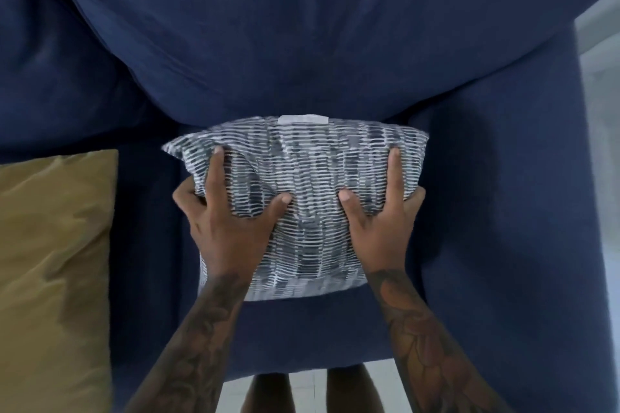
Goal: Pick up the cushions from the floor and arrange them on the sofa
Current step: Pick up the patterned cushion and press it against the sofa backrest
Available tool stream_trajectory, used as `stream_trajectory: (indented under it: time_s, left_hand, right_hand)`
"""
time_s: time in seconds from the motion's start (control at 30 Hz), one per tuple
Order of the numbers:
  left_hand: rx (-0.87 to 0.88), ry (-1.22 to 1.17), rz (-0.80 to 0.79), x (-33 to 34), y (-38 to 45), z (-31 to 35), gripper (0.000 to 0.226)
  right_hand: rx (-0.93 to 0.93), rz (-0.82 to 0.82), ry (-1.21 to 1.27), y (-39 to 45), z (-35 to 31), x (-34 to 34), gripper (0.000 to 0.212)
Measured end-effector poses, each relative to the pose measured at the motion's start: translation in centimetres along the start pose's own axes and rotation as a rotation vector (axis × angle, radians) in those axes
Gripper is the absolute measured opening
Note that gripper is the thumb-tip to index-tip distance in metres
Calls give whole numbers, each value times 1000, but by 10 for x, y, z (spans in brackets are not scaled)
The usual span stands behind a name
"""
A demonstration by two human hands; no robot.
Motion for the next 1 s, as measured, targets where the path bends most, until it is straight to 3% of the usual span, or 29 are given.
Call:
stream_trajectory:
  time_s: [0.17,0.27,0.33,0.47,0.77,0.9,1.0]
  left_hand:
    - [296,-93,220,-3,25,47,117]
    - [402,-80,284,2,52,66,113]
    - [413,-38,255,10,72,70,112]
    - [283,41,32,26,101,69,114]
    - [306,55,209,18,75,55,104]
    - [504,108,172,24,57,53,95]
    - [558,163,120,33,62,53,96]
  right_hand:
    - [-216,245,-46,43,-27,-5,111]
    - [-297,297,-61,73,-32,0,112]
    - [-273,262,-29,90,-26,5,111]
    - [-133,92,45,109,-9,21,106]
    - [-224,195,-111,85,-4,10,95]
    - [-317,162,-124,72,-3,8,85]
    - [-409,85,-165,79,-8,14,79]
Point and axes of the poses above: each hand's wrist, its own y-axis towards the middle knuckle, its own x-axis out of the palm, z = x × y, the point moved 3 cm from there along y, towards the middle knuckle, and after that the axes turned 14 degrees about -x, right-handed, at the moved point
